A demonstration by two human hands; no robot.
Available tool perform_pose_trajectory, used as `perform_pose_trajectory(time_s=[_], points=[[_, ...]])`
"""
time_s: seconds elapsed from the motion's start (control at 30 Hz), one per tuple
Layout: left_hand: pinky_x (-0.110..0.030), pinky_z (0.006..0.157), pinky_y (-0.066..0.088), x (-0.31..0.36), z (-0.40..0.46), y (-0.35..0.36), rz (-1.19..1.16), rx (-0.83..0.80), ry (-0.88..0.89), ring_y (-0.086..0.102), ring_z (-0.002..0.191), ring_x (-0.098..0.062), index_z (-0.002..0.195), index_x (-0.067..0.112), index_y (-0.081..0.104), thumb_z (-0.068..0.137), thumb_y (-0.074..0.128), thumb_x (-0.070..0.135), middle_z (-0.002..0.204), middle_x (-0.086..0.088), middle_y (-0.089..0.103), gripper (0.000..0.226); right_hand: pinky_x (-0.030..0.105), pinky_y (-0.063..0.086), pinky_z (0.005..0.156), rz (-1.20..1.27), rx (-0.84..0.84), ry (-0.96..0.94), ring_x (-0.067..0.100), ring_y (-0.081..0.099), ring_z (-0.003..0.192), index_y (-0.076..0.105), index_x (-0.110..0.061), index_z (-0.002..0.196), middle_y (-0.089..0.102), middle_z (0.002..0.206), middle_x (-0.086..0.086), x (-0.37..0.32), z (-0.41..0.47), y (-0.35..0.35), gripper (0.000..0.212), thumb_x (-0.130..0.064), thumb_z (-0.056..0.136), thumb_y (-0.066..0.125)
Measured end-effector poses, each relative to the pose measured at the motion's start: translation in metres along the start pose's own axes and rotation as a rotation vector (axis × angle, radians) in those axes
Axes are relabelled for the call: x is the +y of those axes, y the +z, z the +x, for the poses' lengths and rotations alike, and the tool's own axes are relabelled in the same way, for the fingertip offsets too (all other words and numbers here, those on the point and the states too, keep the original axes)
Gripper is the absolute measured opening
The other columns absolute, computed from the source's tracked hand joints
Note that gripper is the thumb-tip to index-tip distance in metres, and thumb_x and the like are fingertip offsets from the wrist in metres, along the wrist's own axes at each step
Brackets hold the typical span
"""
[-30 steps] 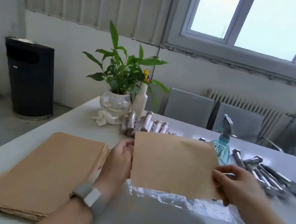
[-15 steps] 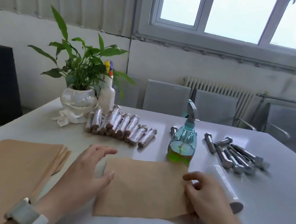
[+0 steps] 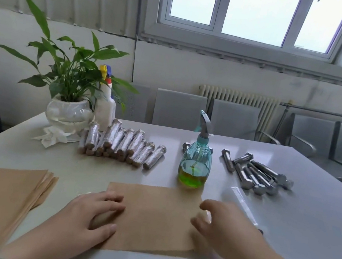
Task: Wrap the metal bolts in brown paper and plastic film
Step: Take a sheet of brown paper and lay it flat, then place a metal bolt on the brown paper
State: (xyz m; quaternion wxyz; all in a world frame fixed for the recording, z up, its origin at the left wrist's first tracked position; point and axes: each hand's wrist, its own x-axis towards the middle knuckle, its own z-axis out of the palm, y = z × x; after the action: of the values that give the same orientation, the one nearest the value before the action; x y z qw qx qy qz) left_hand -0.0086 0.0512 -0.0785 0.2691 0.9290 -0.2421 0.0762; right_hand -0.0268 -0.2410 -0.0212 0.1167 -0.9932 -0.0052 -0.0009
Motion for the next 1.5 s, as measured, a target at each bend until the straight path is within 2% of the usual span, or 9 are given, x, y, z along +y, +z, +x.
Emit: perform_pose_trajectory(time_s=[0.17, 0.23, 0.67, 0.83, 0.9, 1.03, 1.27, 1.4, 1.5], points=[[-0.012, 0.109, 0.023, 0.002, 0.002, -0.002, -0.025, -0.020, 0.002, 0.030, 0.127, 0.022, 0.118, 0.055, 0.051, 0.074, 0.055, 0.059, 0.136, 0.037, 0.038, 0.044, 0.018, 0.037, 0.045, -0.166, 0.129, 0.103, 0.012, 0.059, 0.047, 0.068, -0.022, 0.089, 0.073, 0.082, 0.000, 0.058, 0.068, -0.072, 0.016, -0.037, 0.091, 0.061], [-0.013, 0.110, 0.023, 0.002, 0.002, -0.003, -0.037, -0.025, 0.002, 0.030, 0.127, 0.022, 0.118, 0.053, 0.053, 0.074, 0.057, 0.059, 0.137, 0.036, 0.039, 0.045, 0.022, 0.044, 0.055, -0.177, 0.161, 0.138, 0.019, 0.065, 0.058, 0.065, -0.022, 0.079, 0.072, 0.078, 0.001, 0.084, 0.100, -0.086, 0.011, -0.025, 0.088, 0.061], [-0.016, 0.111, 0.024, 0.003, 0.004, -0.006, 0.004, -0.056, -0.013, 0.027, 0.130, 0.021, 0.122, 0.054, 0.044, 0.067, 0.049, 0.074, 0.138, 0.039, 0.033, 0.059, 0.032, 0.045, 0.086, -0.524, -0.200, 0.104, 0.027, 0.058, 0.106, 0.058, -0.014, 0.118, 0.061, 0.119, 0.010, 0.099, 0.156, -0.045, 0.027, -0.015, 0.094, 0.044], [-0.015, 0.111, 0.023, 0.000, 0.001, -0.005, 0.001, -0.031, -0.060, 0.031, 0.129, 0.015, 0.131, 0.052, 0.033, 0.083, 0.068, 0.051, 0.136, 0.036, 0.035, 0.060, 0.020, 0.041, 0.060, -0.361, -0.195, -0.121, 0.010, 0.060, 0.077, 0.065, -0.035, 0.102, 0.069, 0.092, -0.007, 0.112, 0.154, -0.043, 0.039, -0.006, 0.090, 0.042], [-0.016, 0.111, 0.024, 0.000, 0.001, -0.004, -0.003, -0.032, -0.060, 0.032, 0.128, 0.015, 0.131, 0.051, 0.033, 0.084, 0.069, 0.048, 0.135, 0.035, 0.036, 0.060, 0.021, 0.043, 0.073, -0.327, -0.193, -0.180, 0.012, 0.061, 0.094, 0.063, -0.038, 0.112, 0.065, 0.104, -0.008, 0.119, 0.150, -0.044, 0.043, -0.007, 0.087, 0.048], [-0.014, 0.109, 0.026, 0.000, 0.002, -0.004, -0.023, -0.033, -0.063, 0.034, 0.126, 0.016, 0.130, 0.052, 0.033, 0.083, 0.070, 0.047, 0.132, 0.037, 0.038, 0.060, 0.031, 0.043, 0.093, -0.540, 0.008, -0.348, 0.018, 0.050, 0.113, 0.061, -0.039, 0.122, 0.052, 0.117, -0.003, 0.127, 0.147, -0.034, 0.031, -0.038, 0.091, 0.061], [-0.018, 0.112, 0.027, -0.001, 0.000, -0.004, -0.109, -0.039, -0.093, 0.034, 0.126, 0.020, 0.130, 0.056, 0.028, 0.075, 0.069, 0.052, 0.133, 0.038, 0.043, 0.068, 0.024, 0.036, 0.091, -0.700, 0.162, -0.433, 0.011, 0.053, 0.115, 0.054, -0.029, 0.120, 0.055, 0.120, -0.010, 0.124, 0.132, -0.036, 0.023, -0.033, 0.103, 0.040], [-0.016, 0.111, 0.026, -0.002, 0.000, -0.003, -0.093, -0.044, -0.094, 0.034, 0.126, 0.019, 0.133, 0.059, 0.020, 0.071, 0.062, 0.059, 0.133, 0.039, 0.041, 0.074, 0.037, 0.045, 0.074, -0.320, 0.463, -0.370, 0.029, 0.062, 0.088, 0.063, -0.015, 0.104, 0.061, 0.101, 0.002, 0.106, 0.107, -0.063, 0.013, -0.024, 0.096, 0.057], [-0.013, 0.109, 0.025, -0.003, 0.000, -0.002, -0.089, -0.043, -0.097, 0.035, 0.125, 0.017, 0.139, 0.054, 0.017, 0.072, 0.060, 0.061, 0.133, 0.040, 0.039, 0.080, 0.024, 0.041, 0.066, -0.061, 0.381, -0.543, 0.009, 0.056, 0.074, 0.064, -0.020, 0.093, 0.056, 0.087, -0.013, 0.062, 0.075, -0.074, 0.007, -0.021, 0.089, 0.069]])
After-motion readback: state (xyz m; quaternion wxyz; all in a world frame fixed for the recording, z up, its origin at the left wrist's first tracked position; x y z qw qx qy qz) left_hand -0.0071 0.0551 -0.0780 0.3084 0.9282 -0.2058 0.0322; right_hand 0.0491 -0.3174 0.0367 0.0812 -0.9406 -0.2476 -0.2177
